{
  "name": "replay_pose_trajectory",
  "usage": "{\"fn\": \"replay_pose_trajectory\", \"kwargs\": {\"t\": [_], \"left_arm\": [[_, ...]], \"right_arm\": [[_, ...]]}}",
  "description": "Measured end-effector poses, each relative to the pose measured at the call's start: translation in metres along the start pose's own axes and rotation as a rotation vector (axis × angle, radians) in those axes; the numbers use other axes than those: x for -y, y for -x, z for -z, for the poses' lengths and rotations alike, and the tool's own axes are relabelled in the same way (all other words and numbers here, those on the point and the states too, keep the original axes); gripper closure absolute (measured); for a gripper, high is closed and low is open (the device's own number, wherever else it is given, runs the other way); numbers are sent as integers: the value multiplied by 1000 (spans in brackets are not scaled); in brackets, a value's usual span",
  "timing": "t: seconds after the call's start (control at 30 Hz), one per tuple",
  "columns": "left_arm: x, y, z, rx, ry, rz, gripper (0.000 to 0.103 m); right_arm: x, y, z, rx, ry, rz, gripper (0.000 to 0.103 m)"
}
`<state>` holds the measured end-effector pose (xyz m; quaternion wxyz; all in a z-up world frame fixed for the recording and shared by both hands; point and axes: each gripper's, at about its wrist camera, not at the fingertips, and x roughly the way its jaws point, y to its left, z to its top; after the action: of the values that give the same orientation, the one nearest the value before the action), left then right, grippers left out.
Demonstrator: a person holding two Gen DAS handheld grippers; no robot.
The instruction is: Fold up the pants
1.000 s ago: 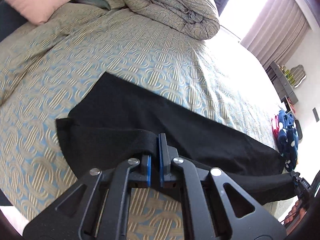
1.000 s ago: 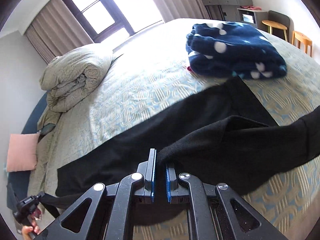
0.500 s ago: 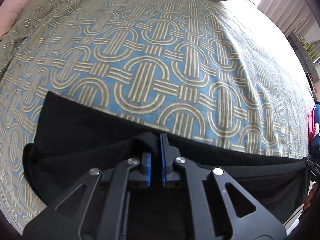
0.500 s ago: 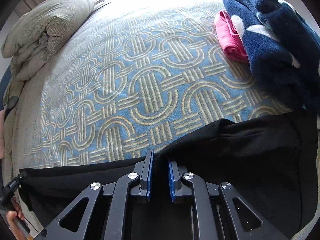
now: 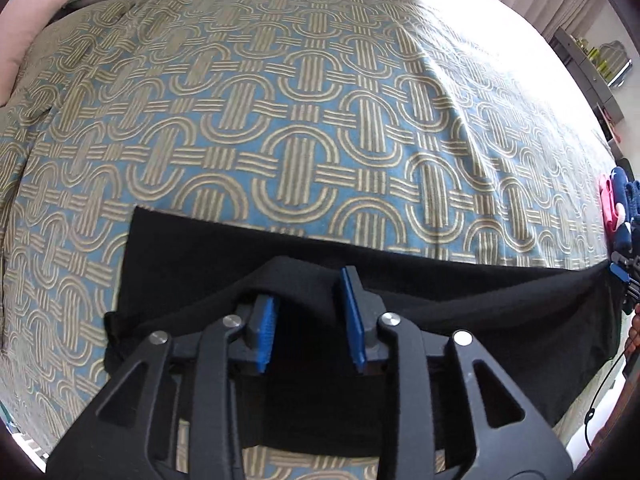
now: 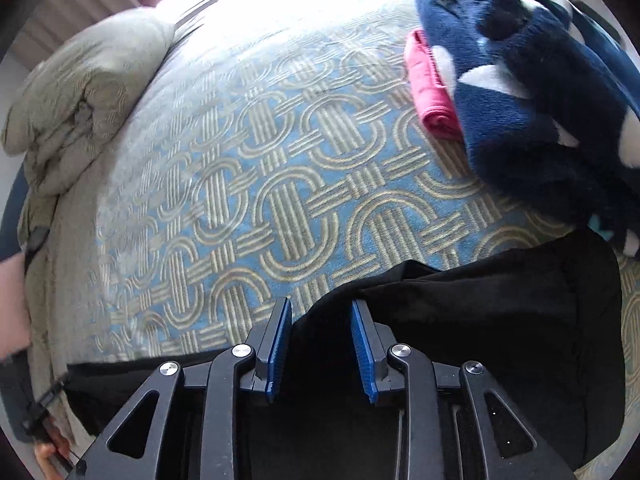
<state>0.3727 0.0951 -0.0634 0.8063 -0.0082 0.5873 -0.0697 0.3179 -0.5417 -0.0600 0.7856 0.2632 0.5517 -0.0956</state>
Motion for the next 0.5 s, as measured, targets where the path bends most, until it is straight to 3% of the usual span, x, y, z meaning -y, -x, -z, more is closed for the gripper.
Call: {"fn": "replay_pose_trajectory", "kwargs": {"t": [0.07,0.1,0.13,0.2,0.33,0.5], "left_arm": [[-13,10,3,8,30,-12,69],[-20,17,4,24,45,-30,61],[-28,25,7,51,55,-68,45],[-41,40,8,121,68,-143,32],[-72,53,13,159,117,-198,31],[-99,36,46,76,163,-125,31]], "right_arm": [[4,9,-4,50,-54,-2,52],[5,18,-2,85,-64,31,44],[4,24,1,105,-53,50,42],[-7,35,11,122,27,67,42],[-33,49,37,153,173,127,42],[-94,56,91,144,436,98,42]]}}
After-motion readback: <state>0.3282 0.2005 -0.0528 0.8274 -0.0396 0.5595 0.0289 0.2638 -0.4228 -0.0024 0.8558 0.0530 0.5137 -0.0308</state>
